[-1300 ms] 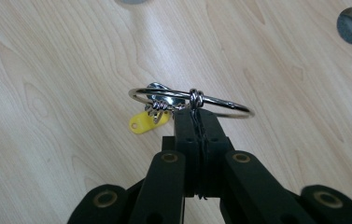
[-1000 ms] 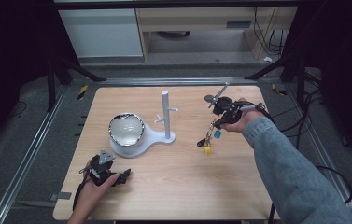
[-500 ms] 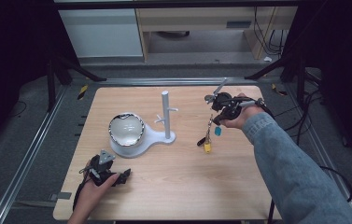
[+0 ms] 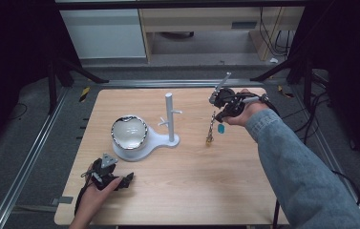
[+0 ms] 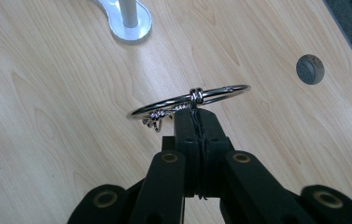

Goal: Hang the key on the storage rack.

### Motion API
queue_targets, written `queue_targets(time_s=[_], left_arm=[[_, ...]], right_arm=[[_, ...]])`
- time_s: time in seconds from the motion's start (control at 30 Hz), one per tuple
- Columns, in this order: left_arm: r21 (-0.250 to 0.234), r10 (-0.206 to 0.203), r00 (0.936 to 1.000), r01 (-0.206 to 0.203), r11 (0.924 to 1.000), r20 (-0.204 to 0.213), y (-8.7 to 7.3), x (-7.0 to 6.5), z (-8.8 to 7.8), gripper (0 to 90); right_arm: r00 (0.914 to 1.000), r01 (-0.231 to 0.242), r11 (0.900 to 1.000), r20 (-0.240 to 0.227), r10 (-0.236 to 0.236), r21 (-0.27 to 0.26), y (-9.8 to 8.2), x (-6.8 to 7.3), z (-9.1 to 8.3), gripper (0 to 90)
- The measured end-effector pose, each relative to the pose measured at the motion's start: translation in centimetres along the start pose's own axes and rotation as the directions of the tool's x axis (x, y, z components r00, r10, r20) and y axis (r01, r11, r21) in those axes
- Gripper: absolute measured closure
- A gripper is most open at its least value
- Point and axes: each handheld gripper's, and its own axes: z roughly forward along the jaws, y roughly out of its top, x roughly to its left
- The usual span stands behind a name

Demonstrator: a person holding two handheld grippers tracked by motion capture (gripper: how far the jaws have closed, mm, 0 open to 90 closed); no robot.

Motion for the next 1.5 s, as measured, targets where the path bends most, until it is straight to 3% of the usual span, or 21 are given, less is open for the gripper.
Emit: queue_targets(time_s=[1.5], left_arm=[[0.000, 0.000, 1.0000, 0.000, 1.0000, 0.001, 0.0, 0.0, 0.0, 0.0]], right_arm=[[0.9981, 0.062, 0.997, 0.013, -0.061, -0.048, 3.8, 1.1, -2.2, 89.0]])
